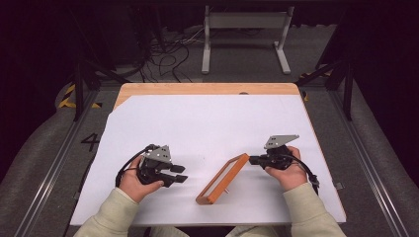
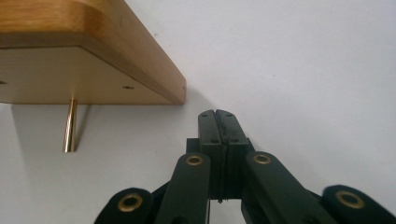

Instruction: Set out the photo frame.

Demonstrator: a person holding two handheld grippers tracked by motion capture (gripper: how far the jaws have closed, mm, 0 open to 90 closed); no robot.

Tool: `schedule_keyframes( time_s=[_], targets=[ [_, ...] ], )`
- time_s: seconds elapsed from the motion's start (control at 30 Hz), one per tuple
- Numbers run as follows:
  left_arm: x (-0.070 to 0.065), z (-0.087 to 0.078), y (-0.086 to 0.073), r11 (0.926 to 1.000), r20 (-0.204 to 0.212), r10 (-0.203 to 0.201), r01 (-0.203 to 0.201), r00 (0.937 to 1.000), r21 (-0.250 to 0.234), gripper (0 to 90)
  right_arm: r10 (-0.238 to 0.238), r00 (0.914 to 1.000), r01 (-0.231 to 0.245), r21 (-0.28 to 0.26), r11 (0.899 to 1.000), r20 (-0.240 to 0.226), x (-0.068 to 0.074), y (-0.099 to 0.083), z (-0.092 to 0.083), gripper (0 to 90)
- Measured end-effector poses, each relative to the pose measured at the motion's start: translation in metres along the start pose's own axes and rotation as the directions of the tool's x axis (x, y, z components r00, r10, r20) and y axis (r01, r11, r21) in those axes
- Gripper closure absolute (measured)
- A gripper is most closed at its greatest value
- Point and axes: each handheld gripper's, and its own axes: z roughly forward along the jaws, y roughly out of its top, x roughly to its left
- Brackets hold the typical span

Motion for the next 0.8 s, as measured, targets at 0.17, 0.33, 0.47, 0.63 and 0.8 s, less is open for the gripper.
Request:
schedule_keyframes(
  time_s=[0.17, 0.33, 0.47, 0.63, 0.8],
  targets=[
    [0.001, 0.008, -0.003, 0.9997, 0.002, -0.024, 0.024, 0.9997, 0.009, 89.6, 0.005, 1.0, -0.005, -0.013, 1.0, 0.008, 0.0, -0.003, -0.009, 90.0],
    [-0.003, 0.017, -0.001, 0.9986, 0.04, 0.001, -0.003, 0.9992, 0.052, 89.8, 0.0, 1.0, 0.0, -0.021, 1.0, 0.01, 0.002, -0.004, -0.017, 90.0],
    [-0.006, 0.024, -0.001, 0.9954, 0.064, 0.013, -0.019, 0.9979, 0.094, 89.8, -0.003, 1.0, 0.003, -0.024, 1.0, 0.007, 0.005, -0.003, -0.021, 90.0],
    [-0.013, 0.034, 0.001, 0.9879, 0.118, 0.046, -0.063, 0.9919, 0.142, 89.9, -0.007, 1.0, 0.007, -0.031, 0.999, 0.004, 0.007, -0.003, -0.026, 90.0],
    [-0.02, 0.046, 0.004, 0.9792, 0.15, 0.057, -0.085, 0.987, 0.184, 89.8, -0.016, 0.9999, 0.016, -0.037, 0.999, -0.001, 0.009, -0.002, -0.028, 90.0]
  ],
)
